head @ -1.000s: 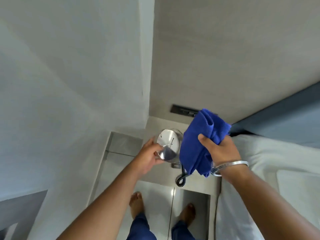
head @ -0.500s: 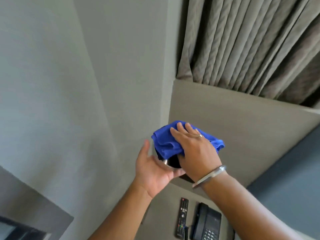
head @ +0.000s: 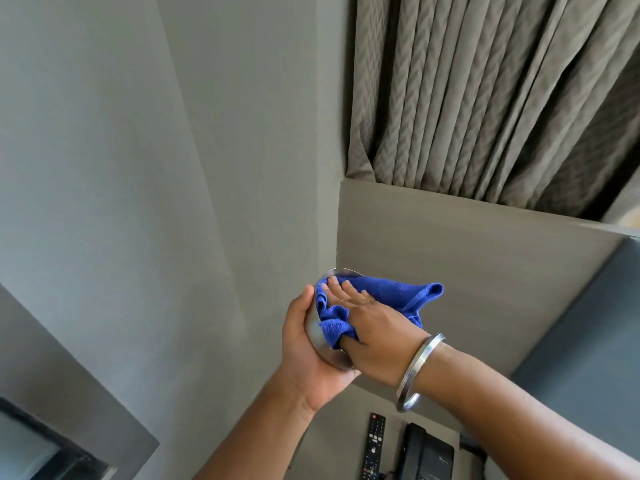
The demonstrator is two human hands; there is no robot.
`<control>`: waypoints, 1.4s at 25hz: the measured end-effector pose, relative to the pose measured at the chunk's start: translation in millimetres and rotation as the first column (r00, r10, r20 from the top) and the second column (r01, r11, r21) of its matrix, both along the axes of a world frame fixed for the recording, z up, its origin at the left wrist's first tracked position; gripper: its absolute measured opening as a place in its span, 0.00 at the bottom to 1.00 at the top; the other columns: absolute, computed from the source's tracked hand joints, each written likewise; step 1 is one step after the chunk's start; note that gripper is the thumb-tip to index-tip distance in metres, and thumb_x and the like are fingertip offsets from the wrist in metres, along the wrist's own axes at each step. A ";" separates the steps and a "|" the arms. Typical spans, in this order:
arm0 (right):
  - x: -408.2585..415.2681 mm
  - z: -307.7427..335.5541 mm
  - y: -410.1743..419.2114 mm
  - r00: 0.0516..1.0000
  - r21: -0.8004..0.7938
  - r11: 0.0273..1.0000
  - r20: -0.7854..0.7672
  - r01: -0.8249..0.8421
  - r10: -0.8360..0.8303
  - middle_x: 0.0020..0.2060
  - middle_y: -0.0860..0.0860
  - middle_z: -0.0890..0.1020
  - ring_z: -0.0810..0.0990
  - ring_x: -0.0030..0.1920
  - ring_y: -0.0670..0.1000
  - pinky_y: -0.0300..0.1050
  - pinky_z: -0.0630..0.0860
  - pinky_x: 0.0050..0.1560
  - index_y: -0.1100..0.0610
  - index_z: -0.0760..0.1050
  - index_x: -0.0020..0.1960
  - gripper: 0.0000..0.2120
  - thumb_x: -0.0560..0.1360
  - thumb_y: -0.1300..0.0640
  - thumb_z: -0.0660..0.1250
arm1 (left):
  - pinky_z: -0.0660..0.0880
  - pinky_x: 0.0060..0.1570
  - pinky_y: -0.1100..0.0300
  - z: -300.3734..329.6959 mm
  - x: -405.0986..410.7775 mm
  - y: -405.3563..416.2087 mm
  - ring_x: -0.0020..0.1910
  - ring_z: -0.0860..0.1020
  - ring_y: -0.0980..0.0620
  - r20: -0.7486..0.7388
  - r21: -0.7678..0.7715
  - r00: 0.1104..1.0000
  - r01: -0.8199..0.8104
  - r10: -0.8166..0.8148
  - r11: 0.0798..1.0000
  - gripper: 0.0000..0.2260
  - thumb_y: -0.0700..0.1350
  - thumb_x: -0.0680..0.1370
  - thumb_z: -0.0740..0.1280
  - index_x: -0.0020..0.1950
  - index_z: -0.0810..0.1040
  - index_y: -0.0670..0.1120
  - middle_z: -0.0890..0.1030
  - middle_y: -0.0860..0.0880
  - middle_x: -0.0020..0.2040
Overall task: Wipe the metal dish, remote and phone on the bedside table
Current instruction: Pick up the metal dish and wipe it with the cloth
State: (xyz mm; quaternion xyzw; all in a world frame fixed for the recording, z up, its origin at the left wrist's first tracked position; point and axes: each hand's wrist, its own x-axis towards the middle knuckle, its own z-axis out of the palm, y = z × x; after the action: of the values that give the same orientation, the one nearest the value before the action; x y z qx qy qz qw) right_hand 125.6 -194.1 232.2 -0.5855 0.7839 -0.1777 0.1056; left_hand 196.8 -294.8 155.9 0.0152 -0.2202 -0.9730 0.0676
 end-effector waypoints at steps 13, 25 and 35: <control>4.3 28.4 70.6 0.902 0.055 0.994 -0.419 -0.093 0.108 0.70 0.45 0.71 0.63 0.73 0.48 0.44 0.52 0.73 0.50 0.68 0.70 0.27 0.72 0.47 0.62 | 0.71 0.65 0.47 28.6 2.2 7.0 0.66 0.75 0.41 -0.065 -0.092 0.994 0.084 -0.090 0.992 0.33 0.57 0.76 0.66 0.78 0.64 0.46 0.76 0.41 0.68; 41.8 67.4 44.8 0.987 -0.024 0.999 0.157 -0.040 0.044 0.36 0.51 0.80 0.77 0.37 0.48 0.47 0.74 0.40 0.56 0.75 0.45 0.03 0.74 0.60 0.62 | 0.75 0.63 0.50 34.6 11.5 9.0 0.60 0.80 0.42 -0.074 -0.109 0.993 0.081 -0.089 0.991 0.31 0.60 0.75 0.65 0.71 0.74 0.43 0.82 0.40 0.60; 30.5 85.3 51.5 0.773 -0.718 0.617 -0.177 0.323 -0.610 0.35 0.51 0.83 0.80 0.33 0.55 0.45 0.77 0.37 0.54 0.80 0.52 0.09 0.71 0.58 0.68 | 0.59 0.71 0.35 21.4 15.4 16.4 0.68 0.69 0.37 -0.065 -0.021 0.991 0.118 -0.119 0.993 0.29 0.66 0.75 0.63 0.68 0.75 0.48 0.73 0.41 0.69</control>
State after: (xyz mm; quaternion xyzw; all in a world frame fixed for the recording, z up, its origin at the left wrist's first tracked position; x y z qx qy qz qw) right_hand 156.0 -142.6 317.5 -0.3769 0.8021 -0.3348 -0.3202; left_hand 212.2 -278.4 177.3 -0.0308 -0.2268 -0.9733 0.0172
